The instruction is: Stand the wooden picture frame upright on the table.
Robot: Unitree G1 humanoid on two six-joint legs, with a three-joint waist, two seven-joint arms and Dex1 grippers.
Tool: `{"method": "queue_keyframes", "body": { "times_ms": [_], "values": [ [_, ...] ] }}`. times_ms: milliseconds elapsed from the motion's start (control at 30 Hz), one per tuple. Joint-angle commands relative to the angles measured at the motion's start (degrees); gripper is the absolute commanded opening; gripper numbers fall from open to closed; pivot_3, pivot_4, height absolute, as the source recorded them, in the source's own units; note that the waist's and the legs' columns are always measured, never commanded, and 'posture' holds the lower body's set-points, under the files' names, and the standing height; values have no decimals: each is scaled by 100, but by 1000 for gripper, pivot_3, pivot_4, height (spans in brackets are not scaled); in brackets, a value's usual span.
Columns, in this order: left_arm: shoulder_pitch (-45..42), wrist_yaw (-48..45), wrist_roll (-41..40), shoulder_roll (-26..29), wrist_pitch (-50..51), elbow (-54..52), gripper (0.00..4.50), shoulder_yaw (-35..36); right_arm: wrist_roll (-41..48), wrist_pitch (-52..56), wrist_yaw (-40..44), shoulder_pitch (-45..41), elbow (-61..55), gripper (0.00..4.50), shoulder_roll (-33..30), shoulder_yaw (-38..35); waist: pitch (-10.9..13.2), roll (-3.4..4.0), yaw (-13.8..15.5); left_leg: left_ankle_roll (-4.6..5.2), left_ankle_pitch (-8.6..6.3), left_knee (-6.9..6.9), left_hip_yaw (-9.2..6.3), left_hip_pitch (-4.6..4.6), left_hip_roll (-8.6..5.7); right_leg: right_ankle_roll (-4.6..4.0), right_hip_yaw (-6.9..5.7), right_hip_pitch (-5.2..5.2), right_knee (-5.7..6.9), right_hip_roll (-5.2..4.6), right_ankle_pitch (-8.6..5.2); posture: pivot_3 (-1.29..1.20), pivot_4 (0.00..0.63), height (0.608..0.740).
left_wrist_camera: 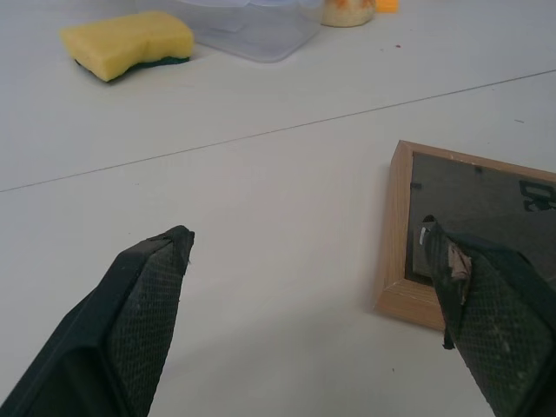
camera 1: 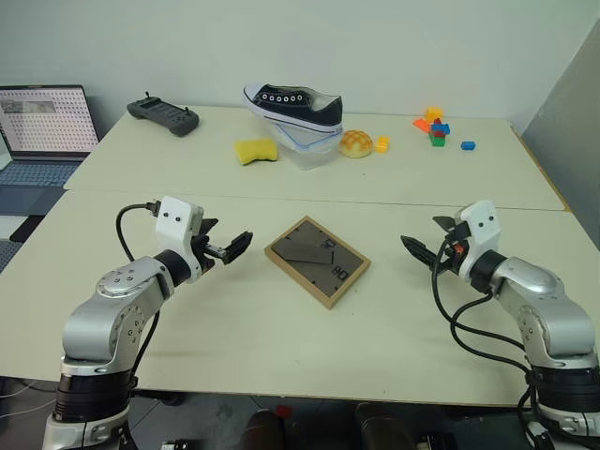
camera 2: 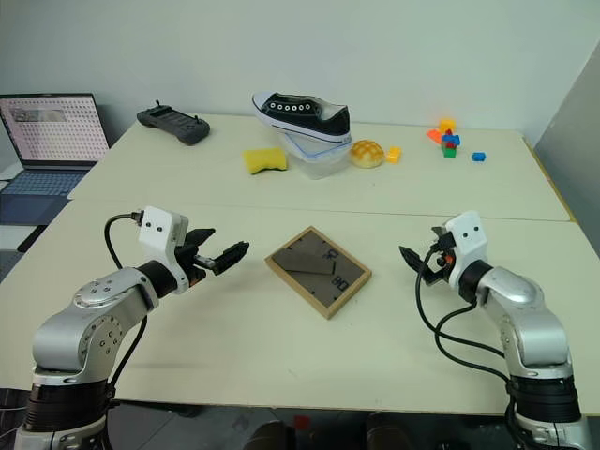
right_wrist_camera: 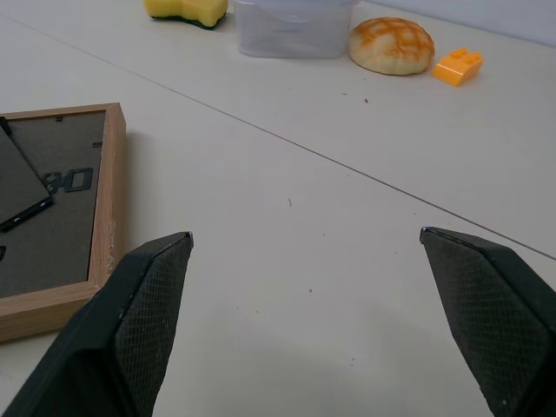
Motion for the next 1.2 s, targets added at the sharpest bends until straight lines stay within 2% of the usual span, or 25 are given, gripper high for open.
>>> {"method": "queue_keyframes", "body": {
  "times_ms": [33,167,367,600,800,1033,1067,1100,1200],
  "values": [
    [99,-199,52,234,21,-275,4500,-51,182,-48,206,-92,-157,4443,-134,-18,0,0,-1,0,0,0,0,0,0,0,0,0,0,0,0,0,150,740],
    [64,-501,-174,478,209,-286,4500,109,459,126,814,-212,-153,4443,-517,32,1,0,0,0,0,-1,-1,0,0,0,-1,0,0,0,0,0,150,740],
    [-138,-973,-568,900,738,-213,4500,191,542,-62,2135,-643,495,4443,-1424,388,2,-1,-3,1,-1,-1,-1,2,0,0,-2,2,-3,1,-1,0,150,740],
    [-21,-1757,-400,1560,501,-333,4500,-206,289,-601,3036,-1455,1554,4443,-1696,874,5,0,-14,1,-1,-3,1,4,1,-1,0,0,-3,3,-1,0,150,740],
    [106,-1815,-70,1702,335,-372,4500,-508,-296,-1315,3220,-2150,2418,4443,-1378,1462,6,0,-14,1,-1,-2,1,5,2,-1,-1,0,-3,3,-1,0,150,740],
    [335,-1185,-127,999,684,-741,4500,-634,-1042,-2055,2520,-2686,3616,4443,-498,1826,6,0,-14,0,0,-1,2,1,3,-1,0,-3,-1,2,-1,0,150,740],
    [316,-1036,-103,875,720,-717,4325,-593,-1133,-2187,2448,-2753,3860,4083,-403,1859,6,0,-10,0,0,0,2,2,3,-1,0,-3,-1,1,-1,0,150,740],
    [296,-918,-67,787,743,-697,4149,-581,-1257,-2355,2363,-2815,4081,4045,-324,1910,6,0,-4,0,0,0,2,1,2,-1,0,-3,-1,-1,0,0,150,740],
    [291,-596,245,637,594,-649,3652,-743,-1565,-2859,2083,-3019,4719,3422,-26,2026,6,-1,-4,0,0,3,2,2,1,-1,-1,-1,0,-2,0,0,150,740]
  ]
}}
